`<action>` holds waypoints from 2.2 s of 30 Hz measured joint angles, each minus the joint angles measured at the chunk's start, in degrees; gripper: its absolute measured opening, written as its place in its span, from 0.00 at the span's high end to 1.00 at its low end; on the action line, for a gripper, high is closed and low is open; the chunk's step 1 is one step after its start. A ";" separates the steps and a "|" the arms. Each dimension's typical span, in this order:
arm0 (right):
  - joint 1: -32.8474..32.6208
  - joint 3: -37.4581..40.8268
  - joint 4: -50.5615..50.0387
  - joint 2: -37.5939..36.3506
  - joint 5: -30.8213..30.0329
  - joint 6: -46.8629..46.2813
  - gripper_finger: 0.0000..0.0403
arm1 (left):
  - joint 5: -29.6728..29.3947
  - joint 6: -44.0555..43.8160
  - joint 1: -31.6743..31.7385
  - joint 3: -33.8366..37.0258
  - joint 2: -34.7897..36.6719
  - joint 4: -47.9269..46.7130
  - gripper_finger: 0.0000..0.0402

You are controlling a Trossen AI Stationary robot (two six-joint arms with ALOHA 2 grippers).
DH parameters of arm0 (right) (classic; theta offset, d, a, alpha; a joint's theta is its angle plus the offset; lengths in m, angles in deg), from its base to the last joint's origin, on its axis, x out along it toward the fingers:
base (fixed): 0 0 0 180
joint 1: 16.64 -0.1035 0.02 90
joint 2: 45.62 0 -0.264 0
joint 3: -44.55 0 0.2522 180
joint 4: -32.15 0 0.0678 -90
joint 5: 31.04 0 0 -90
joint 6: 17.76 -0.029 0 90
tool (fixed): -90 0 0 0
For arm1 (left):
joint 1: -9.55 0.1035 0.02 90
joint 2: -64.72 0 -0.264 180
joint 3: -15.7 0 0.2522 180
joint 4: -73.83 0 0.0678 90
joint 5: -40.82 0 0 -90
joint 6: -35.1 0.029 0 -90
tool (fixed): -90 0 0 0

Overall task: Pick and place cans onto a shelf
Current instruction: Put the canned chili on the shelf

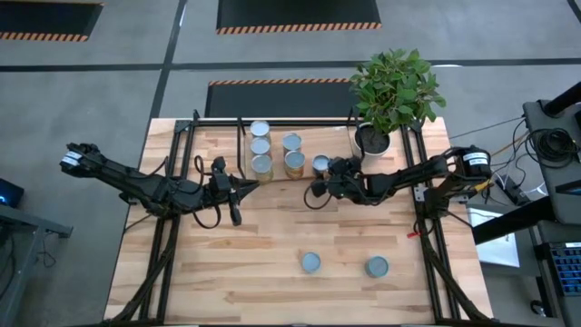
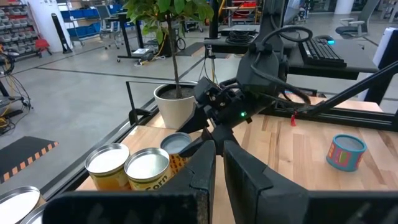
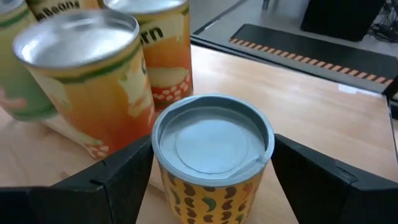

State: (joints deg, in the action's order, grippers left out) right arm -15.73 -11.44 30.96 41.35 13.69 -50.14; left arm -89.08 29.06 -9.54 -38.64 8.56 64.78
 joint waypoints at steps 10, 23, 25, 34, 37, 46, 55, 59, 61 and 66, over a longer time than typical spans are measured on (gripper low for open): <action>0.00 -0.64 -2.60 -0.07 -3.20 0.04 0.26 | 0.00 0.02 0.00 0.00 0.00 -0.02 0.96; -0.02 -0.55 -2.07 2.14 -4.04 -1.07 0.26 | 0.00 0.00 0.00 0.00 0.00 0.02 0.96; -0.02 -0.53 -1.46 2.78 -4.10 -1.03 0.26 | 0.00 0.00 0.01 0.00 0.00 0.02 0.96; 0.00 -0.51 -1.38 3.36 -3.84 -1.07 0.23 | 0.00 0.00 0.00 0.00 0.00 0.02 0.96; 0.00 -1.06 -1.29 3.01 -4.09 -1.03 0.21 | 0.00 0.00 0.00 0.00 0.00 0.02 0.96; 0.00 -2.78 -1.26 2.40 -4.32 0.84 0.21 | 0.00 0.00 0.01 0.00 0.00 0.02 0.96; -0.15 -8.27 -8.67 -0.41 -4.30 6.26 0.26 | 0.00 0.00 0.00 0.00 0.00 0.00 0.96; -0.81 -14.49 -20.81 -2.91 -3.81 7.41 0.28 | 0.00 0.00 0.00 0.00 0.00 -0.02 0.96; -1.31 -18.09 -27.59 -3.48 -2.87 9.00 0.30 | 0.00 0.00 0.00 0.00 0.00 -0.04 0.96; -1.88 -27.68 -45.23 -3.50 5.33 14.08 0.36 | 0.00 0.00 0.00 0.00 0.00 -0.04 0.96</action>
State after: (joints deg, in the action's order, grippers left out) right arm -17.61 -39.12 -14.27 37.85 19.03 -36.06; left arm -89.08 29.06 -9.54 -38.64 8.56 64.74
